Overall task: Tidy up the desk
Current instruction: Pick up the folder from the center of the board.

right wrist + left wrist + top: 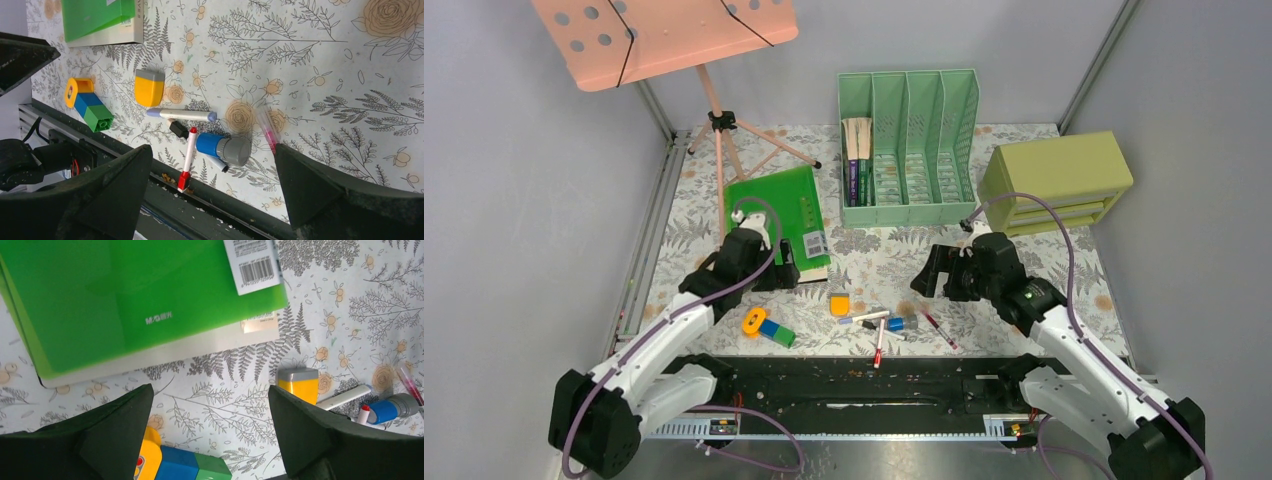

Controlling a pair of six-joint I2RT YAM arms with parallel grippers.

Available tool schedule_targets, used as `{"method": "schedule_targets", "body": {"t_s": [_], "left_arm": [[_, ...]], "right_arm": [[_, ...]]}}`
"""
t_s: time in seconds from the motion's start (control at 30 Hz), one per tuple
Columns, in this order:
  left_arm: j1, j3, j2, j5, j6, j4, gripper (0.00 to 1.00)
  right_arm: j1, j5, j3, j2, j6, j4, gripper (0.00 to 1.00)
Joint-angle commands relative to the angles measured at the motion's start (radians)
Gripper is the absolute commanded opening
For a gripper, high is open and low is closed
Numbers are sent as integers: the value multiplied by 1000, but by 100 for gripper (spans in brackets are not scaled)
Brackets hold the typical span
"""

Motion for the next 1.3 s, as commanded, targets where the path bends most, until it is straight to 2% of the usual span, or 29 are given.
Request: {"method": "schedule_targets", "body": {"t_s": [0.0,0.17,0.53,0.77,0.97,1.27], "left_arm": [[9,-48,-90,21,-75,-37,87],[20,-77,-121,4,-120,-65,89],[82,-11,-75,32,-99,-70,91],[173,12,-56,76,-91,-58,90],[259,16,-46,86,-89,-54,86],[431,26,-35,136,-34,-73,81]], "right_arm": [[-2,-31,-10,20,13,57,100],[-2,-35,-17,44,19,76,100],[-2,-40,-1,110,-2,57,100],[-2,-169,49,257,39,80,99],[-1,-285,81,390,80,188,99],[22,-346,146,519,85,316,100]]}}
